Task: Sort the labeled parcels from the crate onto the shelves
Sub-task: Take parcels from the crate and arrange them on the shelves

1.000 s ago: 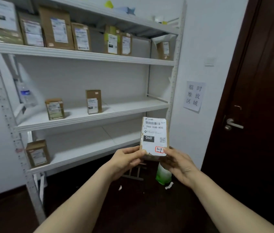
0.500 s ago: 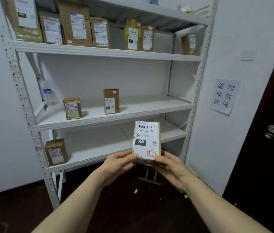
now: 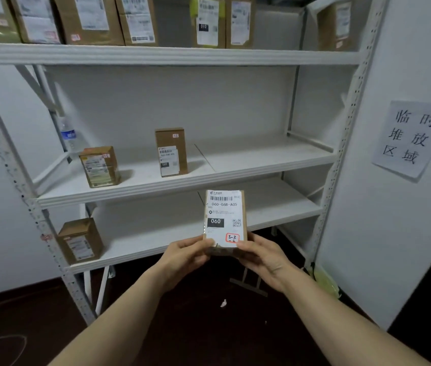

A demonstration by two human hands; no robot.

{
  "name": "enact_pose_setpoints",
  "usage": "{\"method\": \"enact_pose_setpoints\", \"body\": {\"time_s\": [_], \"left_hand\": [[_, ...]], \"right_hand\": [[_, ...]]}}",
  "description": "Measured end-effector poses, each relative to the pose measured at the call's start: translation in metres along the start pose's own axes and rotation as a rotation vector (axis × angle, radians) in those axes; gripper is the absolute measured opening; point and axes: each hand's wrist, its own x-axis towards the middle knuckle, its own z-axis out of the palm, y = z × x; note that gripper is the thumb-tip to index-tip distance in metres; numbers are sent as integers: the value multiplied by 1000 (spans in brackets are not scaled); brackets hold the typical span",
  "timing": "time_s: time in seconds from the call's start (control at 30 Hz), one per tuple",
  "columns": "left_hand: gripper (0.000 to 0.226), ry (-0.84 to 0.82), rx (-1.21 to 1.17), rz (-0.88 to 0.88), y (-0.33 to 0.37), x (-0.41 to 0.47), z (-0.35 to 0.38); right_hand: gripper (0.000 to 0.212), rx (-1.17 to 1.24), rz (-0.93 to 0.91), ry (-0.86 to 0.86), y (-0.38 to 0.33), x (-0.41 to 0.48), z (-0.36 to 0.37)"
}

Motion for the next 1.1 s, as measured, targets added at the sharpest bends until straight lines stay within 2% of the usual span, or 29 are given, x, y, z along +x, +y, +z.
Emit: {"method": "enact_pose_setpoints", "body": {"time_s": [0.1, 0.4, 0.53, 0.63, 0.87, 1.1], "left_hand": [[28, 37, 15, 14, 2, 21, 0], [23, 84, 10, -19, 6, 54, -21], [32, 80, 28, -24, 10, 64, -37], [33, 54, 23, -25, 12, 68, -53], [31, -18, -21, -32, 12, 68, -97], [28, 14, 12, -94, 14, 81, -159]], "right_hand": [[24, -2, 19, -26, -4, 27, -3], [30, 19, 76, -77, 4, 77, 5], [30, 18, 98, -78, 9, 94, 14], [34, -19, 118, -102, 11, 104, 23], [27, -41, 166, -148, 30, 131, 55], [24, -69, 231, -166, 57, 166, 100]]}}
